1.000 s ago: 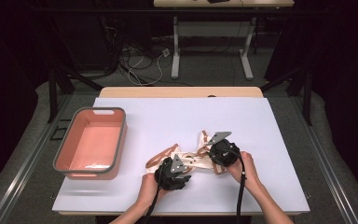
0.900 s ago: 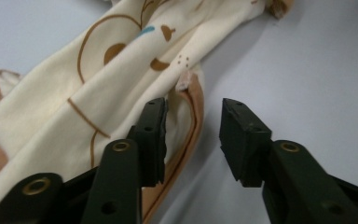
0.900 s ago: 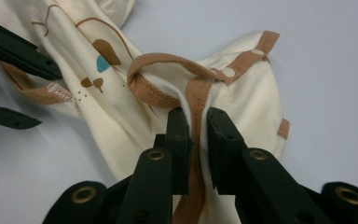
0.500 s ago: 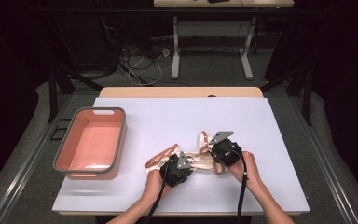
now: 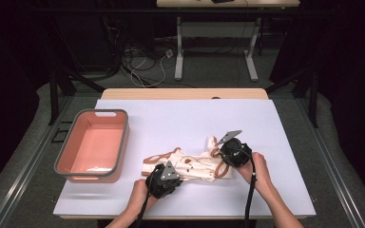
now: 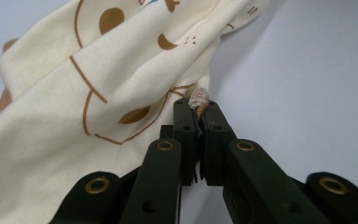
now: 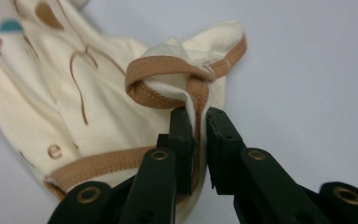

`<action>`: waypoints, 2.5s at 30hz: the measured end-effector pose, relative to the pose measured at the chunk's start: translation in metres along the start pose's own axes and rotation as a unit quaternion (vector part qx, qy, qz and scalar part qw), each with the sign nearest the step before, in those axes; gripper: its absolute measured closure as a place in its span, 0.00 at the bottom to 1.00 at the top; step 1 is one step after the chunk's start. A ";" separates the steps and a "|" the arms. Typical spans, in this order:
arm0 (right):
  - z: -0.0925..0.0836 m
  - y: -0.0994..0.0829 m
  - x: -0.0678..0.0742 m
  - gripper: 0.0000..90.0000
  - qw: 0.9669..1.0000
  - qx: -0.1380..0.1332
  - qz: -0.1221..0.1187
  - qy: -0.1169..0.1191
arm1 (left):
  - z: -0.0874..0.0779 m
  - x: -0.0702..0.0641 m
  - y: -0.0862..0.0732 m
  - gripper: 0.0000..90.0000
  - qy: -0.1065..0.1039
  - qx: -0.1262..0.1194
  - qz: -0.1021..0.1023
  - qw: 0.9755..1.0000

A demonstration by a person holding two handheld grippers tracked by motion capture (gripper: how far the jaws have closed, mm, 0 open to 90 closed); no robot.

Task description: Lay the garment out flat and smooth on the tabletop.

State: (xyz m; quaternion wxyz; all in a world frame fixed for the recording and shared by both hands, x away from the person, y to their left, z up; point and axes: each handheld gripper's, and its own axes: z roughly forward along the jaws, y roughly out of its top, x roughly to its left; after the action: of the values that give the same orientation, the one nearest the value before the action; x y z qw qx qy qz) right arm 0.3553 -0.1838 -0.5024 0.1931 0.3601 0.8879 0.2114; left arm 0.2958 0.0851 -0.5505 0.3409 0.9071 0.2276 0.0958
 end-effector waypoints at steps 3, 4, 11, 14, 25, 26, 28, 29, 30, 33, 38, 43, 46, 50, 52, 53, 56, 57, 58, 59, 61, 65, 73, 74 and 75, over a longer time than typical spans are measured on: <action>0.008 0.000 0.004 0.79 1.000 0.019 -0.010 0.020 | -0.007 0.003 -0.008 0.96 -0.002 0.008 -0.007 1.000; 0.008 0.000 0.004 0.74 1.000 0.016 -0.013 0.023 | -0.010 0.004 -0.012 0.96 -0.001 0.009 -0.010 1.000; 0.001 0.013 0.016 0.45 0.997 -0.040 -0.043 0.043 | -0.020 0.010 -0.020 0.88 0.005 0.010 -0.029 1.000; 0.009 0.021 0.024 0.38 0.995 -0.058 -0.065 0.056 | -0.016 0.007 -0.015 0.68 0.010 0.009 -0.025 1.000; 0.052 0.028 0.050 0.70 0.992 -0.025 -0.101 0.075 | -0.002 -0.006 -0.006 0.75 0.021 -0.005 0.012 1.000; 0.051 0.027 0.050 0.76 0.992 -0.028 -0.095 0.077 | -0.001 -0.007 -0.006 0.78 0.025 -0.003 0.018 1.000; 0.051 0.028 0.050 0.85 0.993 -0.024 -0.093 0.068 | 0.000 -0.006 -0.007 0.86 0.026 -0.007 0.020 0.999; 0.050 0.027 0.049 0.88 0.994 -0.021 -0.085 0.068 | -0.001 -0.006 -0.007 0.89 0.026 -0.007 0.019 0.999; 0.050 0.027 0.048 0.89 0.994 -0.018 -0.082 0.067 | -0.002 -0.005 -0.007 0.91 0.024 -0.007 0.018 1.000; 0.047 0.026 0.045 0.92 0.996 -0.010 -0.061 0.064 | -0.007 -0.003 -0.007 0.92 0.025 -0.012 0.022 0.999; 0.037 0.021 0.041 0.92 0.998 0.000 -0.043 0.054 | -0.013 0.004 -0.009 0.93 0.023 -0.015 0.017 0.999; 0.026 0.014 0.031 0.92 0.999 0.023 -0.015 0.040 | -0.017 0.008 -0.011 0.93 0.015 -0.014 0.018 1.000; 0.020 0.008 0.025 0.92 0.998 0.047 -0.003 0.040 | -0.020 0.010 -0.012 0.93 0.000 -0.011 0.019 1.000; 0.021 0.003 0.020 0.87 0.996 0.066 0.001 0.054 | -0.021 0.011 -0.014 0.93 -0.012 0.002 0.015 1.000; 0.022 0.003 0.021 0.84 0.996 0.068 -0.002 0.058 | -0.023 0.012 -0.015 0.93 -0.014 0.008 0.014 1.000; 0.021 0.003 0.021 0.82 0.996 0.069 0.000 0.058 | -0.024 0.013 -0.015 0.93 -0.014 0.008 0.012 1.000; 0.018 0.006 0.021 0.70 0.996 0.058 -0.007 0.062 | -0.025 0.015 -0.018 0.93 -0.014 0.013 0.008 1.000; 0.017 0.006 0.020 0.65 0.997 0.049 -0.012 0.066 | -0.025 0.016 -0.018 0.92 -0.015 0.014 0.004 1.000; 0.014 0.007 0.020 0.62 0.997 0.039 -0.008 0.070 | -0.025 0.015 -0.018 0.91 -0.016 0.013 0.004 1.000; 0.013 0.008 0.019 0.59 0.997 0.030 -0.006 0.072 | -0.025 0.014 -0.017 0.89 -0.016 0.014 0.006 1.000; 0.009 0.009 0.017 0.55 0.997 0.010 0.000 0.080 | -0.025 0.013 -0.015 0.77 -0.017 0.014 0.005 1.000; 0.005 0.012 0.012 0.52 0.997 -0.036 0.001 0.072 | -0.024 0.009 -0.010 0.57 -0.006 0.007 0.000 1.000; 0.037 0.016 0.002 0.46 0.998 -0.042 0.024 0.046 | -0.007 0.001 -0.004 0.55 0.005 0.013 0.011 1.000; 0.043 0.016 0.002 0.46 0.998 -0.033 0.028 0.054 | -0.005 0.000 -0.004 0.55 0.003 0.014 0.016 1.000; 0.047 0.015 0.001 0.46 0.997 -0.032 0.033 0.069 | -0.003 -0.002 -0.004 0.56 0.001 0.015 0.016 1.000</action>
State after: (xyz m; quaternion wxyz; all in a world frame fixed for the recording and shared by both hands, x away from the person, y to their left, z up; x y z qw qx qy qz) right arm 0.3863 -0.1617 -0.5342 0.1360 0.3673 0.8794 0.2706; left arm 0.2918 0.0881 -0.5511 0.3254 0.9157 0.2144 0.0986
